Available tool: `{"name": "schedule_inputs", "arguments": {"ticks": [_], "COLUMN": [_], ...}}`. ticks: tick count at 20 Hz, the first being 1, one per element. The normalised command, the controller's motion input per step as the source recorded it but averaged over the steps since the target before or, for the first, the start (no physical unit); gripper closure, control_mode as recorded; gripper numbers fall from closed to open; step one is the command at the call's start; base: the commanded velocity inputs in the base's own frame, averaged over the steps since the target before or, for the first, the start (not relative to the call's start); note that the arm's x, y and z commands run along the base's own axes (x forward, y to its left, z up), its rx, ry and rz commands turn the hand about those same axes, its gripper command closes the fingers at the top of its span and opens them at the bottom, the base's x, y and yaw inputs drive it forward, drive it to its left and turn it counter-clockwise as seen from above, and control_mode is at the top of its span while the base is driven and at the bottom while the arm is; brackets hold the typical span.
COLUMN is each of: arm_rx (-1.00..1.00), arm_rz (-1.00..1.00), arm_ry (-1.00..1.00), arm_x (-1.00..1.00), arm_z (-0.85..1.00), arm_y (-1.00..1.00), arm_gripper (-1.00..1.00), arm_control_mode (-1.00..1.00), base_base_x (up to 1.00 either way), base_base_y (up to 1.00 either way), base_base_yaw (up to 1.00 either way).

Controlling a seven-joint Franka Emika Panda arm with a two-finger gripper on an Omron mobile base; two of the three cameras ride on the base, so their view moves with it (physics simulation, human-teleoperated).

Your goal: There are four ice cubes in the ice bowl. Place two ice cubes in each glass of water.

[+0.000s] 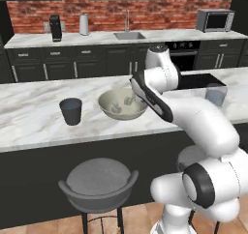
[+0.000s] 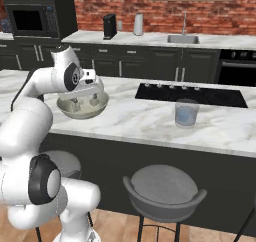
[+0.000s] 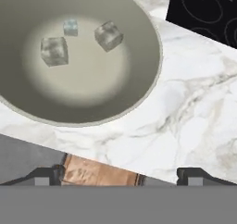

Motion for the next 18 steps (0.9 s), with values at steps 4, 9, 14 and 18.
{"name": "schedule_inputs", "arguments": {"ticks": [4,9,14,18], "arm_rx": [0.00,0.02,0.02,0.00], "arm_rz": [0.19,0.25,0.21,0.11], "arm_ry": [0.12,0.07,0.01,0.01], "arm_x": [0.73,0.61,0.51,0.36], "arm_z": [-0.02,-0.09,-0.24,-0.42], "arm_y": [0.72,0.50,0.37,0.22], "arm_gripper": [-1.00,-1.00,-1.00,-1.00], "arm_control_mode": [-1.00,-1.00,-1.00,-1.00], "base_base_x": [0.00,0.00,0.00,0.00], "base_base_y": [0.00,0.00,0.00,0.00], "base_base_yaw": [0.00,0.00,0.00,0.00]}}
